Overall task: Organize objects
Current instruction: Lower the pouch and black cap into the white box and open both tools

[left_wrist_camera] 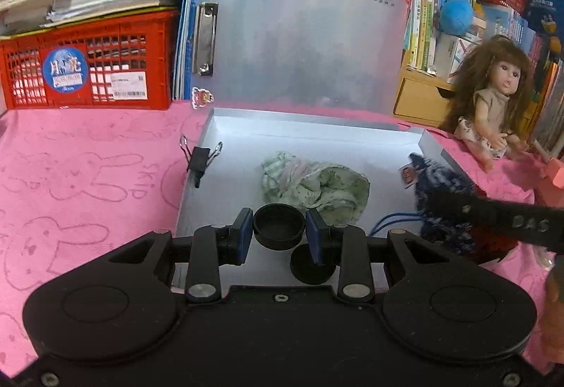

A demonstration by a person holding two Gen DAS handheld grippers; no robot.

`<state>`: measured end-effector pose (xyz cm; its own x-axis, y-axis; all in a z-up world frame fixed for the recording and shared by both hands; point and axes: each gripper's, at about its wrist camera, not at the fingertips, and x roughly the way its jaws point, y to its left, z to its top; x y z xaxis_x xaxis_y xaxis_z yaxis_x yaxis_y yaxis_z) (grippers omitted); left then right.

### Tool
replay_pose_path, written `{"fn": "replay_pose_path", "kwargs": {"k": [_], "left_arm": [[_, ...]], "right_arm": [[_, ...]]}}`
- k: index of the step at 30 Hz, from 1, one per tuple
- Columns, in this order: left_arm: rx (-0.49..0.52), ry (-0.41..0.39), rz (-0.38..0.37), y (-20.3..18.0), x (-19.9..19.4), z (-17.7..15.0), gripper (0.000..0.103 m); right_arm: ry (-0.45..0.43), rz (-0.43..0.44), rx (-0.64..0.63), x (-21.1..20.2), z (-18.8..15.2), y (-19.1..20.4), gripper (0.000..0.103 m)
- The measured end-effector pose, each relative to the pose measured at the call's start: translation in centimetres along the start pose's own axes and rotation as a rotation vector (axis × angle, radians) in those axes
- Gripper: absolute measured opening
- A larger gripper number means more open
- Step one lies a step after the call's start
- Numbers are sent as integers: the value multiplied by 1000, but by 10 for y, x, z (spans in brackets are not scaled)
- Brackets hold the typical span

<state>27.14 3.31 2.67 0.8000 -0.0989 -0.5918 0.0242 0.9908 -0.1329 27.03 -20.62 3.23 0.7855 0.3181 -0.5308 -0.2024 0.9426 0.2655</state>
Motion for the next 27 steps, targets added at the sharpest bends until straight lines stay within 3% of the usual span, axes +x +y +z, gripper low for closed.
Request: {"fn": "replay_pose_path", "kwargs": {"k": [9,27], "left_arm": [[-25,113,3,3,20,0,31],[16,118,3,-1,21,-4,31]], "right_arm": [[53,-14,-19,17,-4,5,50],[63,-45,-70,22,-14,10,52]]}}
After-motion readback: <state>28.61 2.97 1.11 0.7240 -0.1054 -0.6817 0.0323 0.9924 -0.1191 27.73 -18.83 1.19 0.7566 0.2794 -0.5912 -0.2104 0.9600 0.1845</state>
